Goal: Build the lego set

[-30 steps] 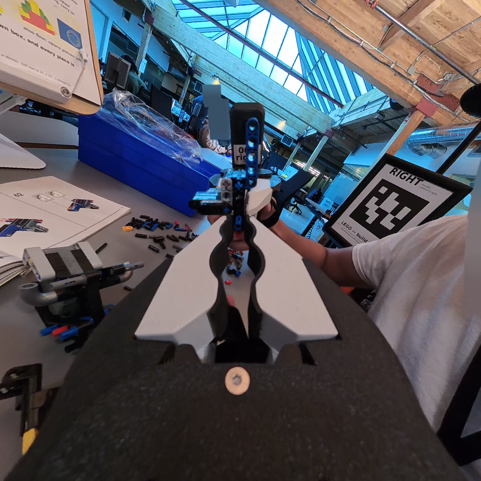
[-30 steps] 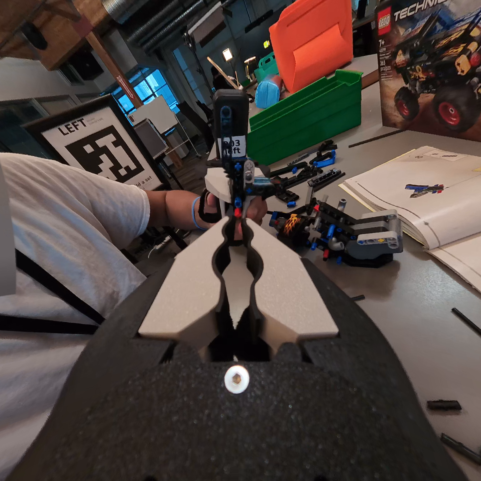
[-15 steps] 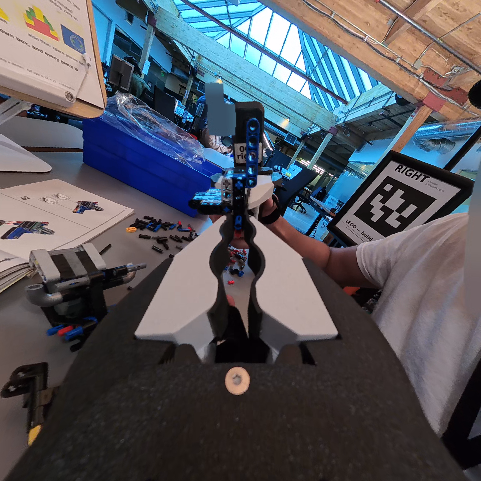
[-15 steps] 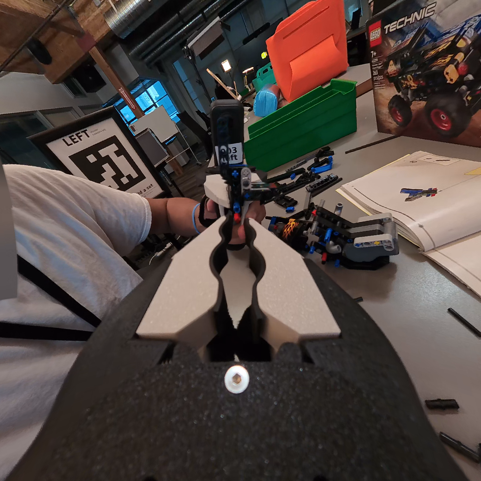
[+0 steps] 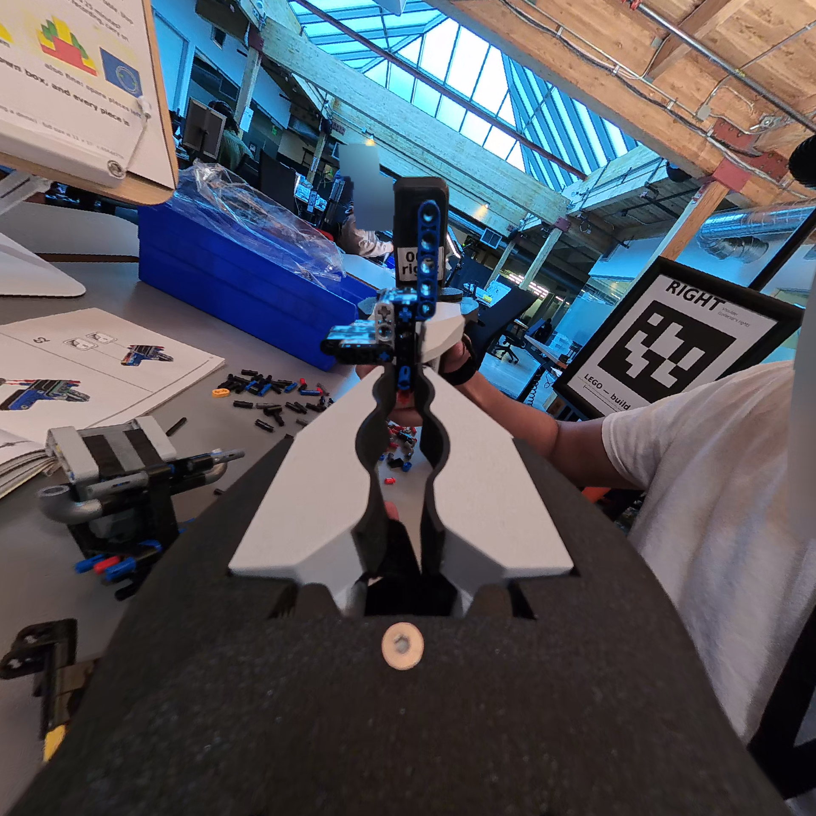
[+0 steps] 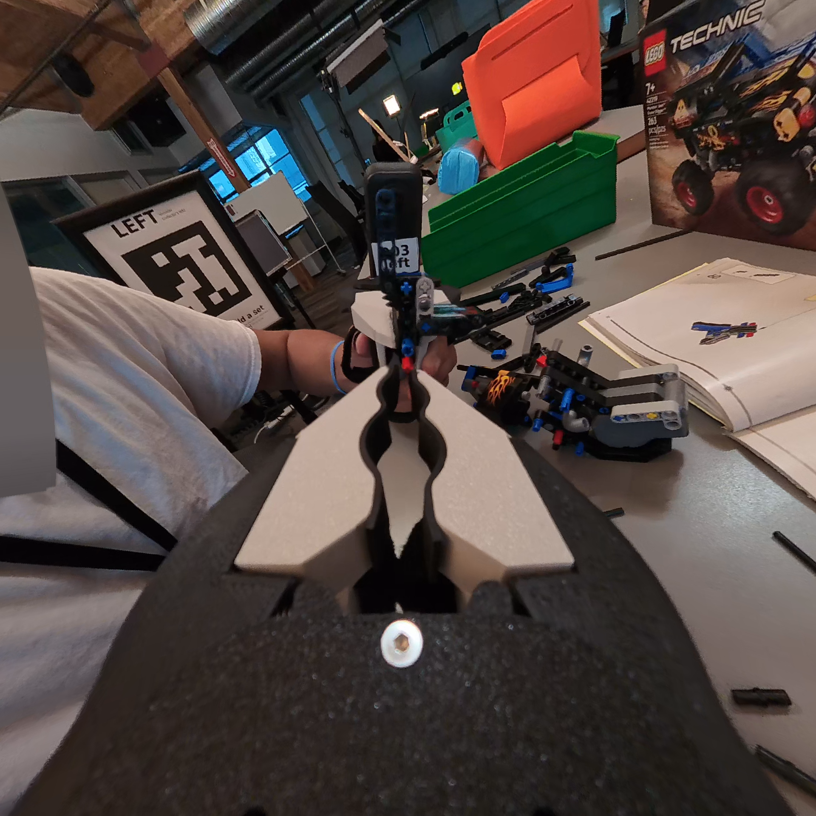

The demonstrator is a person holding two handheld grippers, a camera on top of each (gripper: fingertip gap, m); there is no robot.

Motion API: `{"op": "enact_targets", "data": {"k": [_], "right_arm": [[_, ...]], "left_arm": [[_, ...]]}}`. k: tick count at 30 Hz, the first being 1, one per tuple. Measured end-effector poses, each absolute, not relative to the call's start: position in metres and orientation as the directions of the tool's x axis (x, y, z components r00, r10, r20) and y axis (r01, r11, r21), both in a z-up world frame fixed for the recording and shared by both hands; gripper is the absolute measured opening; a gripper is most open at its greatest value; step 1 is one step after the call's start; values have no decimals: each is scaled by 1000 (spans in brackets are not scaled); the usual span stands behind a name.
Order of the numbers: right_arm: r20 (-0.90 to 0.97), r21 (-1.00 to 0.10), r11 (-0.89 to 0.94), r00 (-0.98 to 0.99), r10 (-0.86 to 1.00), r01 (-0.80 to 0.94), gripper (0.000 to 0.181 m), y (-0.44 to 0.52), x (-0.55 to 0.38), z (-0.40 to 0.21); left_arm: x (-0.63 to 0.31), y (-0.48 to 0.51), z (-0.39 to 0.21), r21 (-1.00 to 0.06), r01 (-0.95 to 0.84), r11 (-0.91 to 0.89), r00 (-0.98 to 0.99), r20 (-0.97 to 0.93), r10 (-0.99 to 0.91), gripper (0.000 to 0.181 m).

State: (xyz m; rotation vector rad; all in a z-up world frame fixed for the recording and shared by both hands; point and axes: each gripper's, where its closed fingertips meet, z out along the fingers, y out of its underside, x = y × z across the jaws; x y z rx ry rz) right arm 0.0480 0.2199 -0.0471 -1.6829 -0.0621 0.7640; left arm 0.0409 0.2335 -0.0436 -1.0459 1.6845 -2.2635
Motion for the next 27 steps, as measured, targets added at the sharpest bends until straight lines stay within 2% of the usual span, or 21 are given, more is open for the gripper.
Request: {"op": "enact_targets", "data": {"k": [27], "right_arm": [[-448,-891,-287,779,438,-352,2,220,47,-54]], "left_arm": [[40,228,-54,-920,-271,-284,-757,386,-527,6]]}}
